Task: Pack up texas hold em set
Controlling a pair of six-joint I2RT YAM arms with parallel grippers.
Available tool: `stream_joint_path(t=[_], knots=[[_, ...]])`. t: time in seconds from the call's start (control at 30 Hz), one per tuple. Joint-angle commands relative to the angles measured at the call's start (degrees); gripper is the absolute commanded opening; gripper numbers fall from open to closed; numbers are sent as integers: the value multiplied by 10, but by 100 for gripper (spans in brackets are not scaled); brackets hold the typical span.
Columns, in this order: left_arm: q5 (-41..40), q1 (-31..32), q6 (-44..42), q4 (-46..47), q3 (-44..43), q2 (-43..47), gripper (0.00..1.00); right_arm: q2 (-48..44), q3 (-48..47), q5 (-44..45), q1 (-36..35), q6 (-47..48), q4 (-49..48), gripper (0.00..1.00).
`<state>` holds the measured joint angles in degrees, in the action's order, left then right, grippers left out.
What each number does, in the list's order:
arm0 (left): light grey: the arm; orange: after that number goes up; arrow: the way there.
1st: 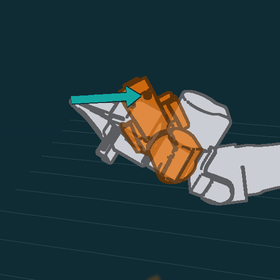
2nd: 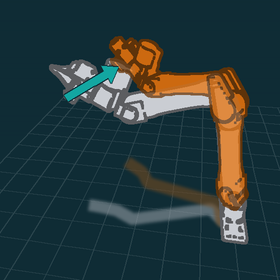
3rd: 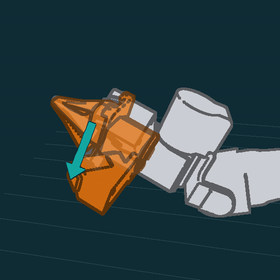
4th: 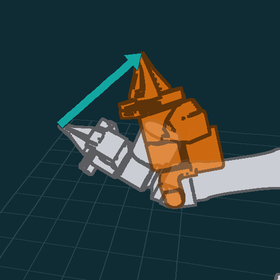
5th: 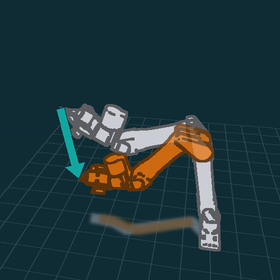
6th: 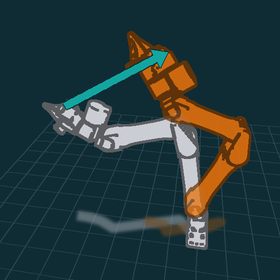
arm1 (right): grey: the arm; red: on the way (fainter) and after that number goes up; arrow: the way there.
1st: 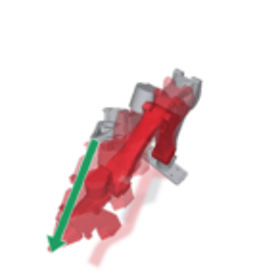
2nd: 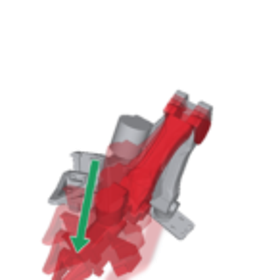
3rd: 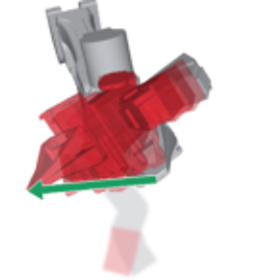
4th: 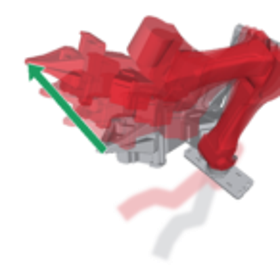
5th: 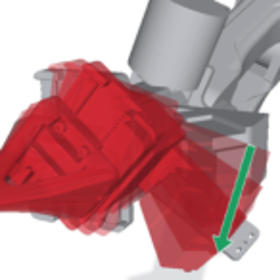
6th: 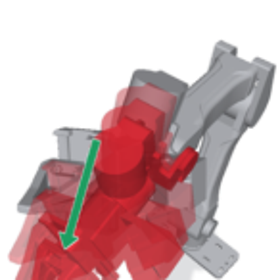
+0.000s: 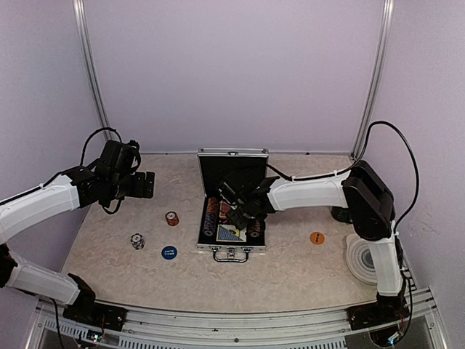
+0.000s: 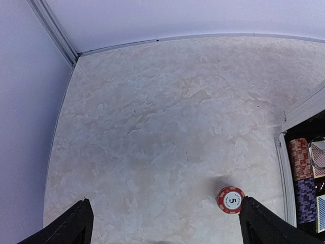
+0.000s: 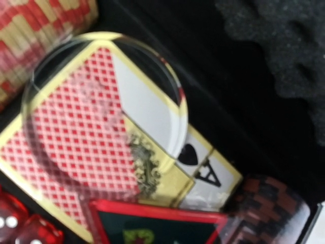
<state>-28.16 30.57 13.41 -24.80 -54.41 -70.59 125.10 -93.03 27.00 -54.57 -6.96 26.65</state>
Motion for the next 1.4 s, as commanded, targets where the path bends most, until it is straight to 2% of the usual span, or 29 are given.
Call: stream_joint_path(t=[0.0,0.17,0.33,0.5,0.73,0.93,1.1,1.37], knots=[[5,-3,-6,9,4,-4,99,-45,14,-3,0,3,-9,68],[7,-3,-6,9,3,-6,99,-77,33,2,0,-4,-22,85],[9,-3,-5,10,3,-7,99,-103,46,-4,-1,-7,-21,92],[9,-3,-6,10,2,-9,99,-125,63,-16,-10,5,-16,93],[12,-3,-6,10,3,-10,99,-190,142,-22,-44,15,-29,96],[17,-4,-7,10,2,-15,99,-240,197,-11,-53,-28,-17,96],[24,-4,-6,10,1,-17,99,-245,227,-8,-52,-61,10,96],[27,-3,-5,8,1,-20,99,-267,271,-63,-54,-66,3,96]])
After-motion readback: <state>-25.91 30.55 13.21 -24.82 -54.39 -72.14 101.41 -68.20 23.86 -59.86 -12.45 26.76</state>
